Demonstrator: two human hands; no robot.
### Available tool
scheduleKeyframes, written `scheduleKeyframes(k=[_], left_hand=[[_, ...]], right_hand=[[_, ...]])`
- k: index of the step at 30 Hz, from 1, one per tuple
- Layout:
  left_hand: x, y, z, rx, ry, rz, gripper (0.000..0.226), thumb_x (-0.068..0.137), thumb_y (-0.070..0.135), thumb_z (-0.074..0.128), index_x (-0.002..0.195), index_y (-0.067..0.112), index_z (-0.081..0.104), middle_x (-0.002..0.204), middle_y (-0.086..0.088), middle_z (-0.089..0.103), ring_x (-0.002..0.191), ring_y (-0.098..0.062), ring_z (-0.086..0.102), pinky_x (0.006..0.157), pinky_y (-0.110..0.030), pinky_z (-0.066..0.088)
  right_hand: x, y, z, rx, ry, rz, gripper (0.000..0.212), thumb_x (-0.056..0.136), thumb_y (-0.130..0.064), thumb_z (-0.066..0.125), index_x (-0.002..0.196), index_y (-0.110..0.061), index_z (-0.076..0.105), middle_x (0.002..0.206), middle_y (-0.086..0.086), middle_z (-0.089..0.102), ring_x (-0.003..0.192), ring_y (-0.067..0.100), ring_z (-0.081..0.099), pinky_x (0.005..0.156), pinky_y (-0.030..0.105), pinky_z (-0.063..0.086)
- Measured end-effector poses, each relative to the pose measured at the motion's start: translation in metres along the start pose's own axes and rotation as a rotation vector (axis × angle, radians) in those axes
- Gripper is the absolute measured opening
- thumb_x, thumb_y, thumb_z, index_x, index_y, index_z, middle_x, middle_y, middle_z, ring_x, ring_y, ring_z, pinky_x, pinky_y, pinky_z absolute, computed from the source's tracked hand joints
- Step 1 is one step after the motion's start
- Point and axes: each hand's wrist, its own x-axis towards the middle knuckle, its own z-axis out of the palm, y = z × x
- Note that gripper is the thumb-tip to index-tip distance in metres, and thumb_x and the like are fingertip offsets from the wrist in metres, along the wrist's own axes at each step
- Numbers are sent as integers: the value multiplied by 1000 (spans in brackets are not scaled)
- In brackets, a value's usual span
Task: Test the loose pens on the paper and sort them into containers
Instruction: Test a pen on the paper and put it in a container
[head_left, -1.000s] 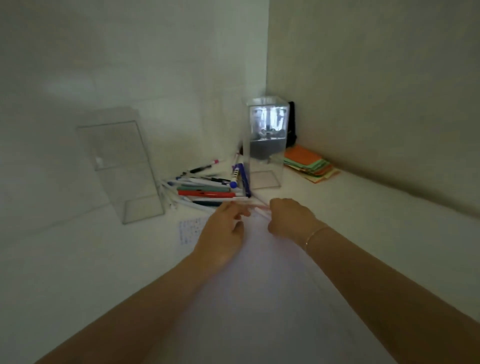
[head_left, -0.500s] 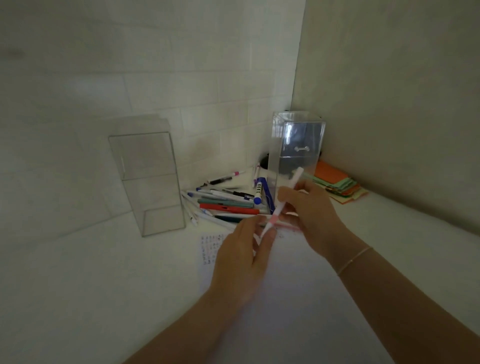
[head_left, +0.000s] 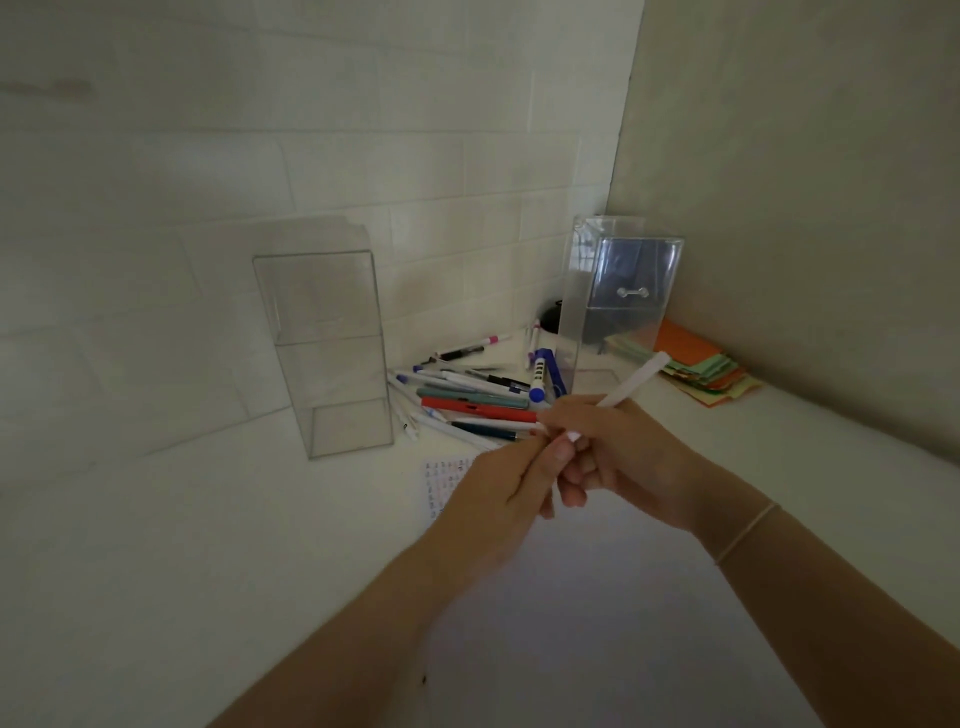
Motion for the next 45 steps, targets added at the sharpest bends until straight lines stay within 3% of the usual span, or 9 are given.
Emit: scheduleKeyframes(k=[3, 7, 11, 16, 20, 23, 30, 35, 45], left_hand=[[1, 16, -7, -210, -68, -43, 35, 93, 42, 36, 73, 35, 63, 58, 11, 60, 59, -11, 58, 65, -20, 49], [4, 11, -33, -197, -39, -152, 43, 92, 45, 30, 54, 29, 42, 46, 12, 44, 54, -13, 46, 65, -24, 42], [7, -23, -57, 432, -64, -129, 30, 100, 37, 32, 80, 28, 53, 60, 13, 46, 55, -5, 45, 57, -16, 33], [-2, -54, -69, 933, -163, -35, 20, 98, 30, 35, 107, 26, 53, 97, 5, 65, 83, -19, 61, 68, -29, 42], [-4, -59, -70, 905, -160, 5, 19, 96, 30, 39, 107, 26, 55, 102, 4, 67, 87, -19, 61, 67, -28, 39], [-2, -64, -73, 834, -169, 3, 18, 95, 28, 44, 108, 26, 57, 101, 3, 67, 89, -19, 60, 70, -29, 40], [4, -70, -83, 578, -155, -92, 21, 93, 21, 51, 103, 26, 68, 78, 14, 59, 70, -5, 51, 64, -15, 37], [5, -71, -83, 526, -137, -141, 23, 92, 19, 52, 106, 24, 70, 95, 5, 70, 81, -6, 57, 69, -15, 39], [5, -71, -81, 553, -114, -169, 23, 92, 20, 51, 105, 26, 70, 99, 5, 71, 86, -8, 59, 70, -16, 36]], right_hand=[[-3, -9, -7, 234, -25, -81, 33, 89, -13, 51, 58, -5, 48, 48, 10, 43, 41, 21, 46, 43, 25, 43], [2, -22, -35, 458, 381, -177, 36, 90, -10, 50, 55, -14, 42, 41, -2, 34, 34, 11, 32, 35, 18, 30], [2, -6, -15, 80, 457, -129, 25, 90, -20, 58, 68, -12, 52, 52, 0, 47, 43, 10, 39, 42, 20, 35], [15, 28, 42, 155, 334, -16, 15, 80, -10, 71, 73, -5, 59, 61, 7, 60, 55, 14, 59, 58, 24, 54], [31, 45, 58, 231, 447, 56, 30, 90, -17, 59, 63, -5, 55, 52, 5, 53, 43, 14, 48, 44, 25, 43], [39, 50, 65, 205, 460, 71, 21, 91, -7, 54, 72, -5, 49, 54, 11, 54, 41, 17, 50, 42, 27, 43], [49, 65, 76, -130, 560, -70, 33, 82, -1, 63, 54, -7, 45, 35, -1, 48, 29, 2, 43, 36, 12, 37], [49, 69, 83, -197, 529, -129, 33, 82, -1, 64, 54, -2, 46, 30, -6, 46, 26, 2, 43, 33, 10, 32], [53, 76, 85, -273, 544, -186, 29, 80, 0, 65, 61, 14, 49, 55, 30, 52, 37, 13, 43, 36, 15, 34]])
